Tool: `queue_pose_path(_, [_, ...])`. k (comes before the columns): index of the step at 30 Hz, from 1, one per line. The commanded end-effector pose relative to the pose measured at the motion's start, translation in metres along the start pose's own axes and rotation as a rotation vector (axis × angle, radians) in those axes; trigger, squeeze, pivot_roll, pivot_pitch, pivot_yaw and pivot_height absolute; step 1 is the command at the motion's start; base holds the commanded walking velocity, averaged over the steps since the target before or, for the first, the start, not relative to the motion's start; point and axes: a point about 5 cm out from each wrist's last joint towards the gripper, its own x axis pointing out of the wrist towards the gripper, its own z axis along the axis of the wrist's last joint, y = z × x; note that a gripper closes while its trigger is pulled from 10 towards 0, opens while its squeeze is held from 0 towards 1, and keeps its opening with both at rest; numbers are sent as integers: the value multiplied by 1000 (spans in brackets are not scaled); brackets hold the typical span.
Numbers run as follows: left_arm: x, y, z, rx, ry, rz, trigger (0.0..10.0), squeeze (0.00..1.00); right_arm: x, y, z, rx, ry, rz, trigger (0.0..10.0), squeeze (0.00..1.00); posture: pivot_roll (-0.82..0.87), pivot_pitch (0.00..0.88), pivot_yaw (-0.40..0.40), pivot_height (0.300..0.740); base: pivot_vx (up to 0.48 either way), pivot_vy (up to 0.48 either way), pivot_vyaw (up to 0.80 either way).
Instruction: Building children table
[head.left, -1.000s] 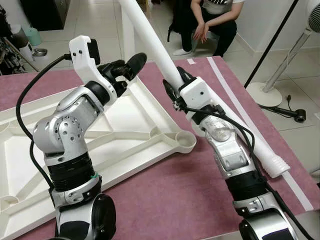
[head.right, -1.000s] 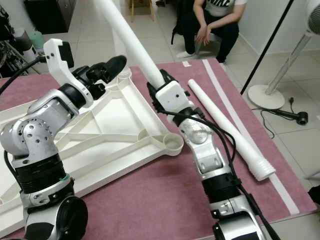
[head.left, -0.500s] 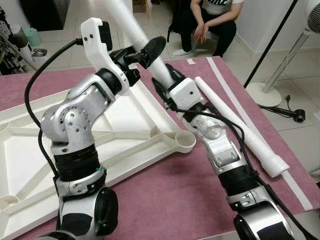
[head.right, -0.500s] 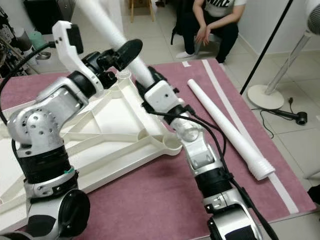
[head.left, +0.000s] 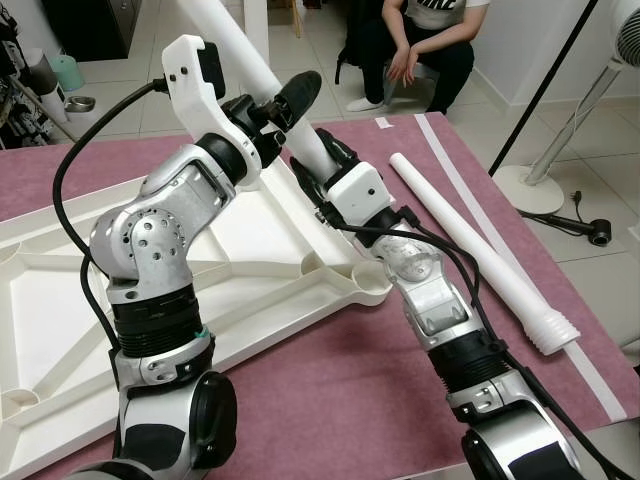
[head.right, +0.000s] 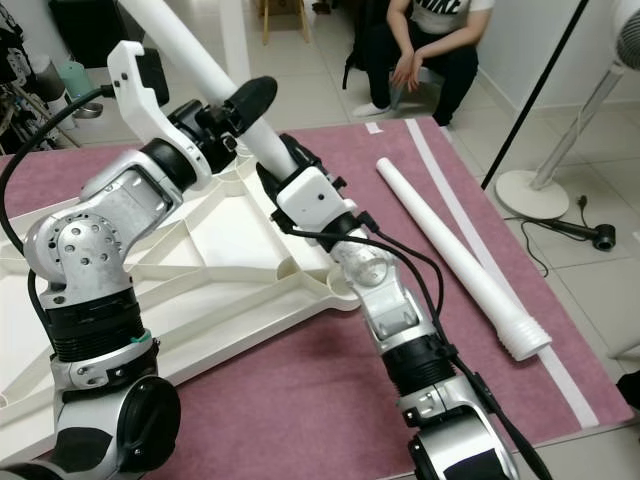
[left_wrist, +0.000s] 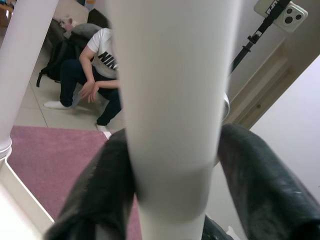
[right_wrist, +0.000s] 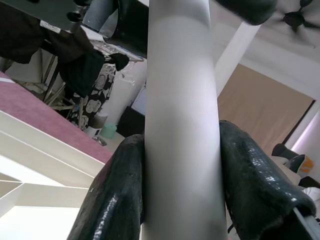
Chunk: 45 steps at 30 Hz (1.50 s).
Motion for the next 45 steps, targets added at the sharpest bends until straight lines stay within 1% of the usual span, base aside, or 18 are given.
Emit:
queue_pose_path(1, [18, -55, -14, -116, 7, -225, 0, 0, 5, 4, 1, -6, -3, 30, 10000, 0, 50, 0, 41, 740, 0, 0, 0])
queue_pose_path(9, [17, -59, -14, -96, 5, -236, 0, 0, 6, 2, -3, 19, 24, 16, 10000, 0, 48, 0, 40, 740, 0, 0, 0])
queue_pose_path(10, [16, -61, -14, -50, 4, -247, 0, 0, 6, 2, -4, 53, 47, 25, 10000, 1000, 46, 0, 38, 740, 0, 0, 0])
queue_pose_path(11, [14, -64, -14, 23, 5, -263, 0, 0, 7, 5, -5, 140, 85, 56, 10000, 1000, 46, 0, 36, 740, 0, 0, 0])
queue_pose_path(17, [13, -67, -14, 106, 2, -276, 0, 0, 6, 13, -4, 222, 131, 137, 10000, 1000, 45, 0, 32, 740, 0, 0, 0])
queue_pose_path(18, [12, -69, -13, 146, -8, -292, 0, 0, 3, 15, -5, 262, 156, 160, 10000, 0, 44, 0, 27, 740, 0, 0, 0])
queue_pose_path(23, [10, -73, -11, 214, -30, -319, 0, 0, -4, 18, -7, 343, 212, 203, 10000, 0, 38, 0, 24, 740, 0, 0, 0])
queue_pose_path(25, [9, -75, -9, 296, -62, -324, 0, 0, -14, 21, -13, 394, 292, 249, 10000, 0, 35, 0, 20, 740, 0, 0, 0])
queue_pose_path(30, [10, -77, -5, 346, -97, -329, 0, 0, -23, 21, -18, 402, 368, 272, 10000, 0, 33, 0, 19, 740, 0, 0, 0])
queue_pose_path(33, [10, -78, -2, 363, -119, -335, 0, 0, -28, 19, -21, 367, 422, 288, 10000, 0, 33, 0, 19, 740, 0, 0, 0])
queue_pose_path(34, [10, -78, -1, 387, -128, -334, 0, 0, -33, 18, -27, 293, 470, 294, 10000, 0, 26, 0, 19, 740, 0, 0, 0])
queue_pose_path(35, [10, -78, -1, 387, -128, -334, 0, 0, -33, 18, -27, 293, 470, 294, 10000, 0, 26, 0, 19, 740, 0, 0, 0])
queue_pose_path(38, [11, -77, -1, 450, -140, -314, 0, 0, -41, 10, -40, 36, 552, 271, 10000, 0, 26, 0, 19, 740, 0, 0, 0])
queue_pose_path(40, [12, -75, -2, 447, -135, -298, 0, 0, -38, 3, -38, -54, 520, 211, 10000, 0, 21, 0, 22, 740, 0, 0, 0])
queue_pose_path(41, [12, -74, -3, 445, -132, -292, 0, 0, -36, 0, -36, -73, 497, 178, 10000, 0, 21, 0, 22, 740, 0, 0, 0])
queue_pose_path(43, [13, -72, -4, 442, -133, -283, 0, 0, -33, 0, -29, -15, 439, 160, 10000, 0, 21, 0, 22, 740, 0, 0, 0])
queue_pose_path(44, [13, -71, -4, 438, -134, -285, 0, 0, -33, 0, -27, 67, 435, 139, 10000, 0, 22, 0, 24, 740, 0, 0, 0])
queue_pose_path(45, [13, -71, -4, 438, -134, -285, 0, 0, -33, 0, -27, 67, 435, 139, 10000, 0, 22, 0, 24, 740, 0, 0, 0])
